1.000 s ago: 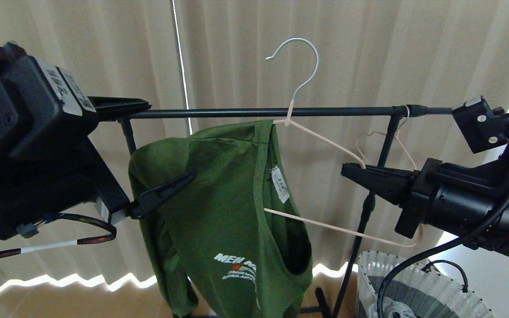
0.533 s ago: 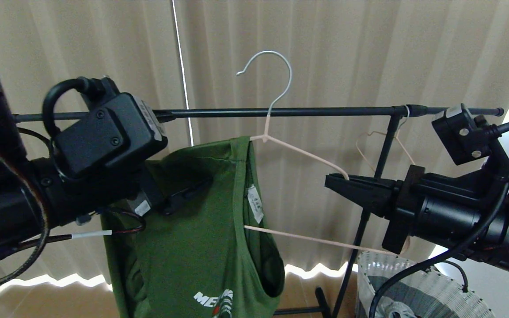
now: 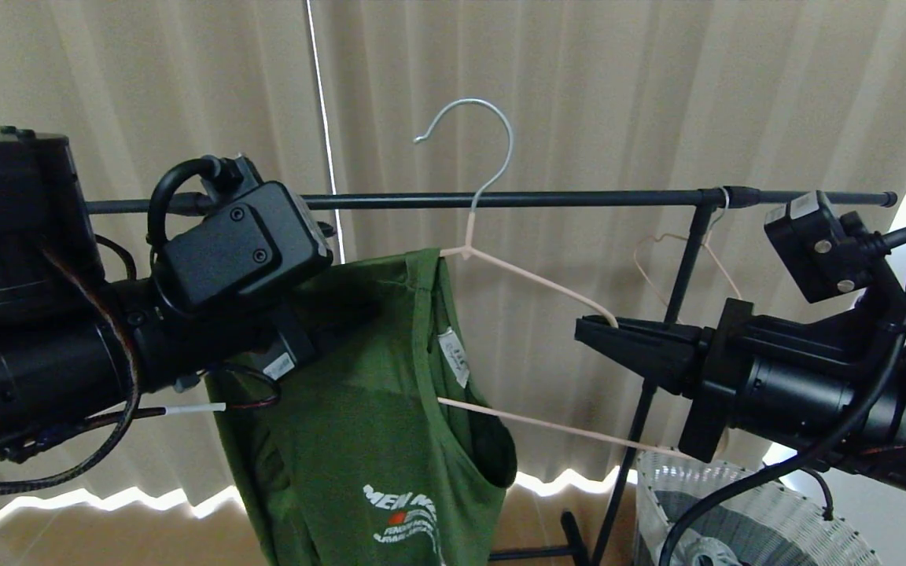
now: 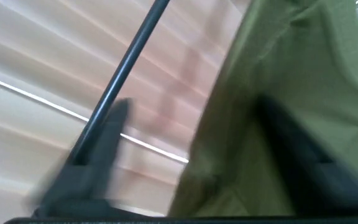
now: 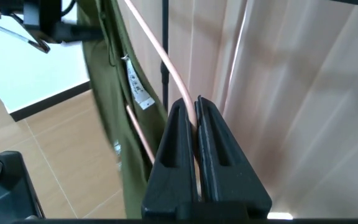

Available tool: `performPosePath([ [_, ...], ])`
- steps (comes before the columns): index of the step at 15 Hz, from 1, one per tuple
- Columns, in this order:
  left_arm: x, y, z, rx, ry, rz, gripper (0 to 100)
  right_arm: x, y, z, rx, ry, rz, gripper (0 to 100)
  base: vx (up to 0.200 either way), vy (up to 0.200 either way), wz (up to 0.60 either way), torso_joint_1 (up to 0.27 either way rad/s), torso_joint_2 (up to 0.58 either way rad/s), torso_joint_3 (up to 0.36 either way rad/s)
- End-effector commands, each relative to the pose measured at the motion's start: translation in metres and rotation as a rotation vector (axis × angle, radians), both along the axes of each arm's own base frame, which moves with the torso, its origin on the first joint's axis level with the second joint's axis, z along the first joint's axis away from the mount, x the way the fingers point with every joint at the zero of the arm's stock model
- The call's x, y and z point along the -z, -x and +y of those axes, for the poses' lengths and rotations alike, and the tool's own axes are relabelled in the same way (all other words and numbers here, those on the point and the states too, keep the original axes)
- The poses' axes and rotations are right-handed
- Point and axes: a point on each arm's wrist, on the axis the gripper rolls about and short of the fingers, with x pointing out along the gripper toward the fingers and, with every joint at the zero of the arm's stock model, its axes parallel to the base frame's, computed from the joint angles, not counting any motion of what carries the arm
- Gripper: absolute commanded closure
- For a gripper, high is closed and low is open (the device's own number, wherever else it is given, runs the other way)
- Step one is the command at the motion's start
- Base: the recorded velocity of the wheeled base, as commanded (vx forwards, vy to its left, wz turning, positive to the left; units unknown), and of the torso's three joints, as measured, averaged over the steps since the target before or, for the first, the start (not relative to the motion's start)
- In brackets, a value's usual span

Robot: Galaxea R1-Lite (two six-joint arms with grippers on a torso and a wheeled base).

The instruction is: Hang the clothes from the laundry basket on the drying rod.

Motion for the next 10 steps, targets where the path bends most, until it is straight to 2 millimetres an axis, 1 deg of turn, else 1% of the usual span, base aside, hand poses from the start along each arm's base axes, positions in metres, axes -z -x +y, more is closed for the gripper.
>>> performPosePath([
  [1,0.0011,-0.0008,-0.0006,0.0,-0.002,0.004,100,-0.0002,0.0009,0.0006,-0.005,-0.001,-0.001,100,0.0,0.0,0.0,0.0,0.0,0.0],
  [7,0.0019,-0.0003,-0.0002,0.0,-0.003,0.005,100,-0.0016,0.0004,0.0014,-0.005,-0.019,-0.026,100,0.0,0.0,0.0,0.0,0.0,0.0],
  [10,0.0022,0.0011,0.0011,-0.003,-0.004,0.004,100,0.0014,0.0013,0.0007,-0.004,-0.007,-0.017,100,0.0,0.0,0.0,0.0,0.0,0.0],
])
